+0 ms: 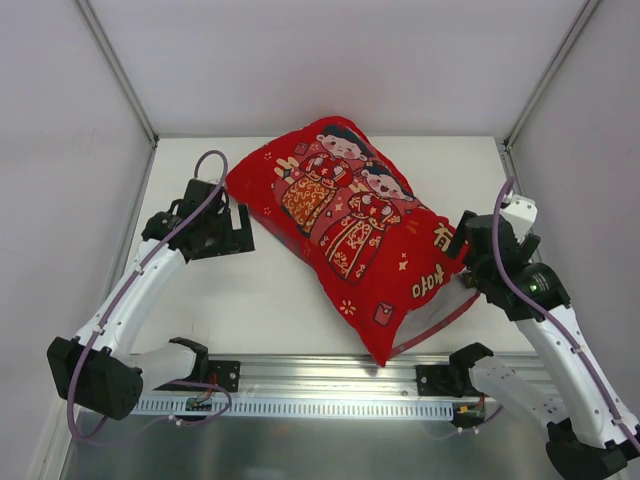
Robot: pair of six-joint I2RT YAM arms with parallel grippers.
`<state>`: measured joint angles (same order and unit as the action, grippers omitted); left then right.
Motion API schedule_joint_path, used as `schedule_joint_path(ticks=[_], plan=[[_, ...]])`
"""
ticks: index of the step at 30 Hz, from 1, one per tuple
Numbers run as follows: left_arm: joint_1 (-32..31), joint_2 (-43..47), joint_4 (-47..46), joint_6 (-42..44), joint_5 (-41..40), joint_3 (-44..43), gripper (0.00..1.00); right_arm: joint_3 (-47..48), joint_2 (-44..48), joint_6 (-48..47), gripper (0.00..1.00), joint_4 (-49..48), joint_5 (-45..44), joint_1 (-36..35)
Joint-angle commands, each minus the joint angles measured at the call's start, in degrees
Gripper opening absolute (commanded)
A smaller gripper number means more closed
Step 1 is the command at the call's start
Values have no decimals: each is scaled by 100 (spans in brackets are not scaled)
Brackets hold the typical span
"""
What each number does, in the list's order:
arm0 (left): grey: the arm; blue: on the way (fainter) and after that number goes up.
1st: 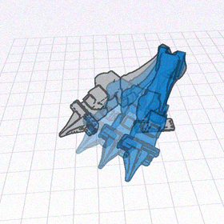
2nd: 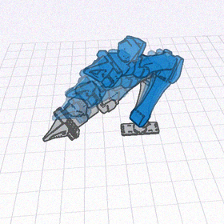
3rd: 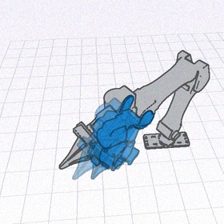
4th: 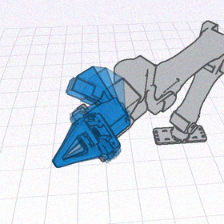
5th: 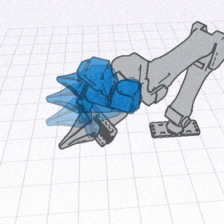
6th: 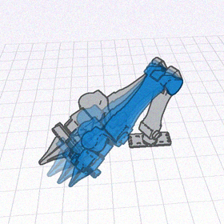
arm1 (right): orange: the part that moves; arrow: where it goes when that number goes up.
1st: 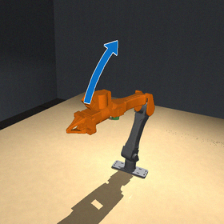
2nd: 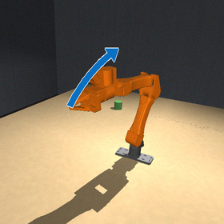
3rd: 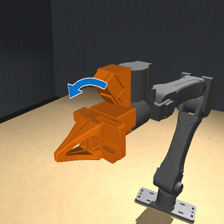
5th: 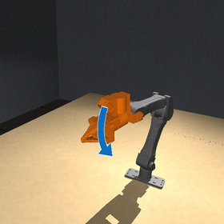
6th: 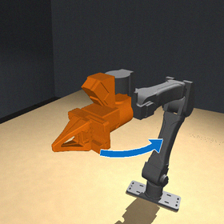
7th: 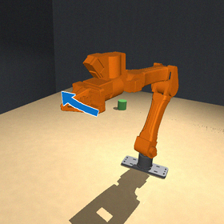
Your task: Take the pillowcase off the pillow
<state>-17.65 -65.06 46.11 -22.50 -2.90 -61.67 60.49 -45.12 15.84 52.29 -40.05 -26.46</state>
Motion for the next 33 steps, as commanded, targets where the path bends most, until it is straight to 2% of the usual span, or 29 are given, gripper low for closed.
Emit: schedule_joint_path(ticks=[1, 9, 11, 16, 19, 21, 23, 26, 28, 31, 33], plan=[[-19, -33, -67, 71, 105, -82, 99, 68, -102, -19, 96, -26, -90, 0], [-19, -156, -58, 44, 79, -91, 99, -159, 152, 226, 99, 79, -266, 0], [-19, -191, -75, 44, 70, -91, 99, -178, 258, -9, 99, 105, -109, 18], [-10, -725, -67, -44, -1, -494, 99, -143, 566, -353, 99, 421, 1147, 27], [33, -1427, -58, -123, 201, -1196, 99, -204, 838, -134, 99, 650, 1780, 27], [69, -1894, -67, -254, 638, -1898, 99, -431, 1101, 242, 99, 659, 2525, 27], [69, -2115, -67, -333, 798, -2111, 99, -625, 1225, 498, 99, 555, 2922, 27], [69, -2397, -67, -430, 896, -2244, 99, -1327, 1514, 1024, 99, -6, 3748, 18], [77, -2389, -67, -483, 896, -2130, 99, -1923, 1612, 1298, 99, -709, 4309, -8], [156, -2231, -75, -553, 913, -1911, 99, -2400, 1307, 1650, 98, -1805, 4594, -210], [235, -2169, -58, -589, 1019, -1805, 99, -2358, 928, 1607, 92, -2369, 4603, -368]])
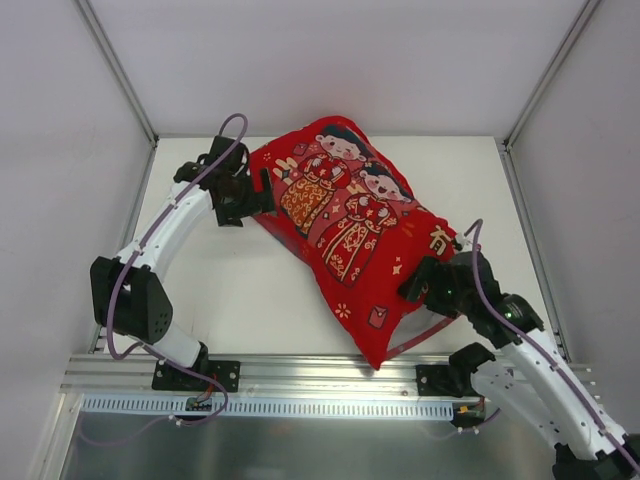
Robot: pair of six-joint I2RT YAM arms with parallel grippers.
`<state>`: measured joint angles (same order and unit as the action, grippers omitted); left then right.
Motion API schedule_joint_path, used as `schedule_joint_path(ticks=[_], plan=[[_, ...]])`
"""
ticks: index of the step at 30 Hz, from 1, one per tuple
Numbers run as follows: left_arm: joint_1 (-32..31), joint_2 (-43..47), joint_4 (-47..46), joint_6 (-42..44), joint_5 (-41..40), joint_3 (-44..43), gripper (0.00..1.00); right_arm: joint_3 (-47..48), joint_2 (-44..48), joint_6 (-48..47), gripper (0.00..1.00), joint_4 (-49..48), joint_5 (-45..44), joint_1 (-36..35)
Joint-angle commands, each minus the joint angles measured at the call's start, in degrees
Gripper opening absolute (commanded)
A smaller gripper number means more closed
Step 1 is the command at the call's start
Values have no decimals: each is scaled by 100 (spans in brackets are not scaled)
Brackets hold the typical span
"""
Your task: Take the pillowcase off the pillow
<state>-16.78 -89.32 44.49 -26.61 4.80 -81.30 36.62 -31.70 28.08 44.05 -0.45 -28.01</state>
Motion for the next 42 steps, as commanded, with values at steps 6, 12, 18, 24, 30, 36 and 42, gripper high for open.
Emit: schedule_joint_path(ticks=[6, 12, 18, 24, 30, 36, 42], plan=[[841, 354, 95, -292, 750, 167, 98, 907, -1479, -82, 1, -1059, -59, -600], [1282, -15, 104, -292, 1050, -149, 97, 1251, -374, -890, 1, 322, -1039, 820], [1343, -727, 95, -275, 1032, -589, 97, 1558, -617, -1831, 1, 965, -781, 2273], [1440, -895, -10, -336, 1172, -124, 98, 1673, -1303, -2025, 1, 755, -36, 3126], [1449, -736, -449, -432, 1225, 527, 99, 1787, -1742, -2121, 1, 517, 194, 3161], [1501, -1131, -1169, -827, 1322, 553, 99, 1805, -1743, -2157, 1, 517, 273, 3170], [1537, -1456, -2611, -1434, 1559, 1001, 99, 1743, -1629, -2183, 1, 534, 335, 3188]])
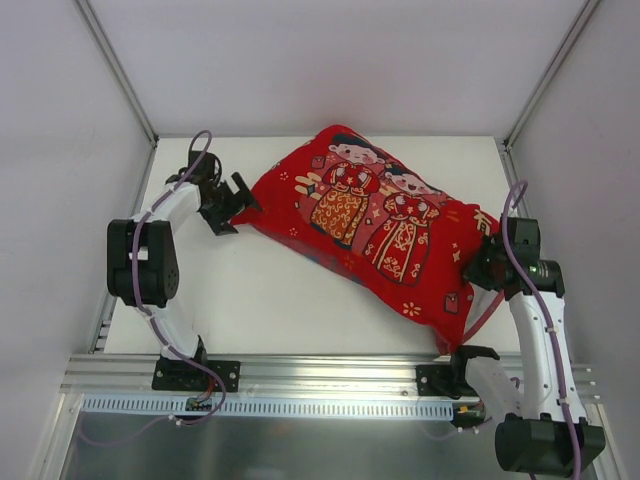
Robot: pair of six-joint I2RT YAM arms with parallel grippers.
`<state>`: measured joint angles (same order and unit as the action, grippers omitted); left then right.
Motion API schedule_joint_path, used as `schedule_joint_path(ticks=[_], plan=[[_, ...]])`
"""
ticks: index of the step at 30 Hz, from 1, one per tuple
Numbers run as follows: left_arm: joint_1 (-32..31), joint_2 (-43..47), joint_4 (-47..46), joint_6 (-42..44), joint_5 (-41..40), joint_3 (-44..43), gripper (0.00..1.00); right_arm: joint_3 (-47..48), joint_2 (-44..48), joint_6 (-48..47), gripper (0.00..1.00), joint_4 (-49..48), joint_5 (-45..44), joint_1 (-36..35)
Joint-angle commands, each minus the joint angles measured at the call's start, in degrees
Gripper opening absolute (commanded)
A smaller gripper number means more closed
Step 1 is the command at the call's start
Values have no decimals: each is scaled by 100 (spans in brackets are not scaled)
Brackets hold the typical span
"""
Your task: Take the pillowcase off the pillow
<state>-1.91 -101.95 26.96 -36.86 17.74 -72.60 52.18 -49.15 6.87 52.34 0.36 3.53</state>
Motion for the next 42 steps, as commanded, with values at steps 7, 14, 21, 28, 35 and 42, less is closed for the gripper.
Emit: schedule_joint_path(ticks=[7, 14, 21, 28, 35, 42], plan=[[42, -677, -1237, -629, 327, 27, 83, 64, 151, -19, 1, -294, 386, 43], [86, -450, -1238, -612, 222, -88, 0, -7, 230, -63, 3, -250, 482, 43], [699, 1507, -991, -796, -323, 1316, 0, 204, 283, -520, 96, -232, 1650, 34], [1703, 3101, -333, -665, -499, 1714, 0, 521, 353, -643, 96, -31, 2275, -326], [1721, 3348, 142, -515, -481, 1529, 0, 249, 827, -625, 96, 224, 2310, -775], [1721, 3357, 222, -480, -447, 1652, 0, -252, 1407, -706, 96, 664, 2619, -1564]])
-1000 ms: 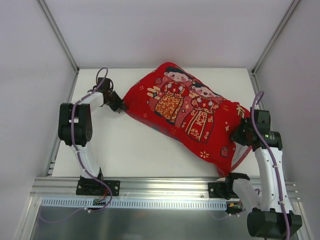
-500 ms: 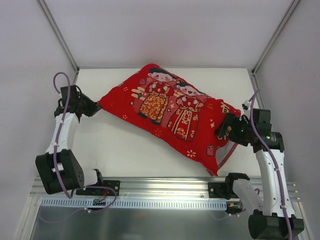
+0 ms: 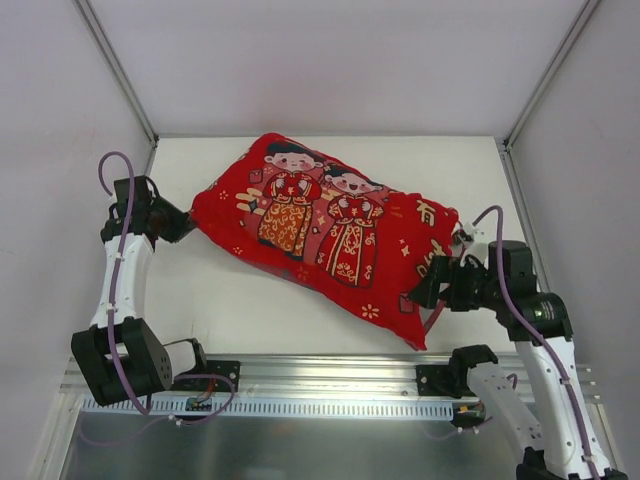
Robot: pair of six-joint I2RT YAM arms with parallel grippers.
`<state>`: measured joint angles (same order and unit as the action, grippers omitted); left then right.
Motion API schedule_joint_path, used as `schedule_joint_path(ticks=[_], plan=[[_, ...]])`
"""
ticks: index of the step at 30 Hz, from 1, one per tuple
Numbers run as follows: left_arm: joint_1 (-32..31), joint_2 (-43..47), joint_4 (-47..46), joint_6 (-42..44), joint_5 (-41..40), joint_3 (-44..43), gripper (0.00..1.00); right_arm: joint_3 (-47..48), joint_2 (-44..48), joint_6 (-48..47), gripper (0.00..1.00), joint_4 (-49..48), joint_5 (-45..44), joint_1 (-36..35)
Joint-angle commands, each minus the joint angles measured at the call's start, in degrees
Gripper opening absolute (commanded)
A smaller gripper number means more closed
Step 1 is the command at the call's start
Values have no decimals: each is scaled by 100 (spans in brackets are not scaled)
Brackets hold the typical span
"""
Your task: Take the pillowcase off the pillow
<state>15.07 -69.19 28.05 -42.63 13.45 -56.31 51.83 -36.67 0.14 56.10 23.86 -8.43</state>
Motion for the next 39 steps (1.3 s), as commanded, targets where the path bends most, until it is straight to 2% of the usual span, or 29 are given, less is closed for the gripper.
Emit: schedule_joint_path(ticks=[1, 8, 10, 11, 12, 13, 15, 16, 19, 23, 27, 28, 32, 35, 36, 37, 38, 39], plan=[[22, 55, 121, 80, -9, 33, 0, -374, 203, 3, 96, 270, 112, -614], [22, 46, 253, 106, -79, -116, 0, -1147, 327, 793, 97, -125, -389, -1257], [22, 46, 297, 132, -97, -186, 0, -1394, 283, 926, 100, -396, -443, -1512], [31, 46, 323, 141, -106, -213, 0, -1482, 196, 996, 95, -537, -469, -1617], [22, 54, 376, 150, -106, -248, 0, -1518, 151, 1214, 88, -712, -531, -1827], [22, 63, 402, 159, -115, -275, 0, -1544, 99, 1329, 64, -810, -575, -1942], [22, 107, 490, 176, -132, -362, 0, -1414, -33, 1558, 37, -977, -741, -2206], [31, 133, 508, 194, -132, -406, 0, -1300, -77, 1603, 17, -978, -838, -2259], [22, 178, 605, 238, -159, -591, 0, -545, -270, 1489, 1, -864, -1163, -2313], [48, 64, 684, 369, -308, -854, 0, 493, -525, 1182, 1, -828, -1542, -2313], [224, -621, 842, 510, -343, -1582, 0, 767, -1042, 1391, 1, -1747, -1156, -2663], [224, -735, 868, 510, -369, -1715, 0, 767, -1227, 1592, 1, -1951, -1225, -2882], [233, -1210, 939, 528, -466, -2181, 0, 1485, -2676, 1612, 1, -2603, -1945, -4803], [259, -1220, 1000, 545, -589, -2156, 0, 2505, -4047, 1411, 2, -2543, -1867, -5544], [277, -1202, 1018, 545, -616, -2121, 0, 2716, -4320, 1366, 9, -2438, -1867, -5651], [321, -1141, 1035, 572, -642, -2086, 0, 3101, -4706, 1313, 23, -2298, -1858, -5740], [373, -1097, 1070, 624, -668, -1998, 0, 3218, -4814, 1226, 61, -2026, -1911, -5758], [417, -1071, 1097, 659, -703, -1963, 0, 3280, -4841, 1164, 74, -1928, -2163, -5749]])
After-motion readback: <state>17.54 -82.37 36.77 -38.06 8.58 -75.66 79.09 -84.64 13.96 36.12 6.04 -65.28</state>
